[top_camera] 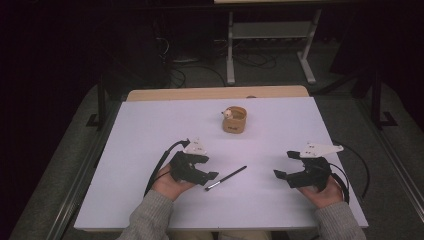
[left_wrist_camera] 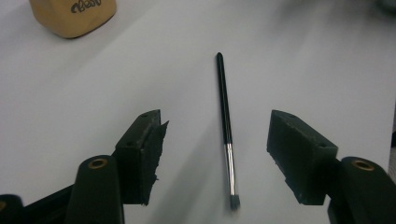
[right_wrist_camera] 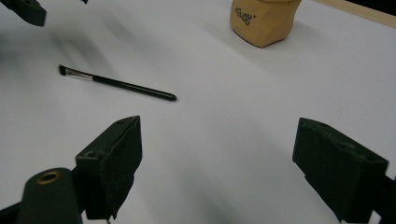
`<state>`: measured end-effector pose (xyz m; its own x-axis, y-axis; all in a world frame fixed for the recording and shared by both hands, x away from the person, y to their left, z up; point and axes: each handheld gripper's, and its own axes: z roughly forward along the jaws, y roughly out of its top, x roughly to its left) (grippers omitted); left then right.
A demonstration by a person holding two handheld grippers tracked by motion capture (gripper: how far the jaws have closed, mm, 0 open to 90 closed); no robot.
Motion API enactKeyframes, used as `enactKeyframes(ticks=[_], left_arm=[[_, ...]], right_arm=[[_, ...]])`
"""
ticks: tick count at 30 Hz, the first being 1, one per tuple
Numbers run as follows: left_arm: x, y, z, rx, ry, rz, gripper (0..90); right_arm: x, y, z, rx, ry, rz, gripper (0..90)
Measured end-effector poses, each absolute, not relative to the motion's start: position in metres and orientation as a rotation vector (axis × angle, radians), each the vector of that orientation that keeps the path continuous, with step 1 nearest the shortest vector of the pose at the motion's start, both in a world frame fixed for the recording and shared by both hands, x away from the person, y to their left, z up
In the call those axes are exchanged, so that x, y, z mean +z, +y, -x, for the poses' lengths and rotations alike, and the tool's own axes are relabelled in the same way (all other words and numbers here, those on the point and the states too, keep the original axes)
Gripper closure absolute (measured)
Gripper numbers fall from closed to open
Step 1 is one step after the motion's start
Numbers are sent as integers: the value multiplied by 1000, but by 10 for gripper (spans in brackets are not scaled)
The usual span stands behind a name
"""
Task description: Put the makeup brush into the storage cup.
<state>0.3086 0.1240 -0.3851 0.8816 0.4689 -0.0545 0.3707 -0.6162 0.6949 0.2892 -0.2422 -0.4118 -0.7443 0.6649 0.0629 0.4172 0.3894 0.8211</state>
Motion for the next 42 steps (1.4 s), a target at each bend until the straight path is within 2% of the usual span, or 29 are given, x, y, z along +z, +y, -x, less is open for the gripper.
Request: enactKeyframes(ticks=[16, 22, 29, 42], left_arm=[[-410, 89, -321, 65, 611, -2442, 571], [-418, 82, -323, 23, 609, -2481, 614], [-423, 77, -324, 19, 601, -2523, 701], [-427, 73, -320, 69, 617, -2568, 786]], right_arm=[[-412, -242, -289, 1289, 2376, -943, 146], [-409, -240, -289, 1296, 2364, -918, 147], [-411, -237, -288, 1282, 2385, -912, 148], [-412, -236, -289, 1277, 2389, -912, 149]])
